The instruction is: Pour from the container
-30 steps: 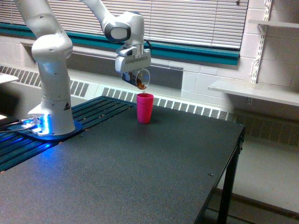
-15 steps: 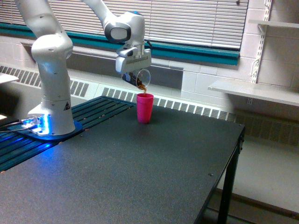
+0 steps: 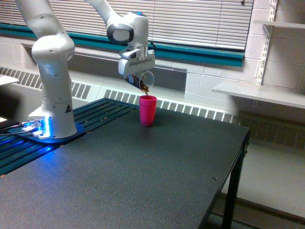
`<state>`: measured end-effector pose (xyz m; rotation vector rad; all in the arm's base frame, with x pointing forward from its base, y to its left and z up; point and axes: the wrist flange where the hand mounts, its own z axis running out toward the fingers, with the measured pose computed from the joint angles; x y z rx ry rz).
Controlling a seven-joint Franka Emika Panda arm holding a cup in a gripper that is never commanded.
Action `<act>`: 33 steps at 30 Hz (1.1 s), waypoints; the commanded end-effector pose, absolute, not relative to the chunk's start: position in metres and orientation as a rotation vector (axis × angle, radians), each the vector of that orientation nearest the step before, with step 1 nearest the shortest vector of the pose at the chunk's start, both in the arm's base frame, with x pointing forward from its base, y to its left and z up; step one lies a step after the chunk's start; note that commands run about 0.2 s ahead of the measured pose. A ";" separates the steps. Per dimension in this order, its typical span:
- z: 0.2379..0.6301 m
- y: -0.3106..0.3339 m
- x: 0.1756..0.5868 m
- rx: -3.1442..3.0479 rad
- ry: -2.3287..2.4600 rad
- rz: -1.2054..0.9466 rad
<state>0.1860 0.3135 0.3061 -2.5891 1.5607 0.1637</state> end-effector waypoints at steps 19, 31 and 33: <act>0.307 0.306 0.196 -2.579 1.524 0.267; 0.308 0.304 0.199 -2.569 1.518 0.296; 0.308 0.304 0.199 -2.568 1.519 0.310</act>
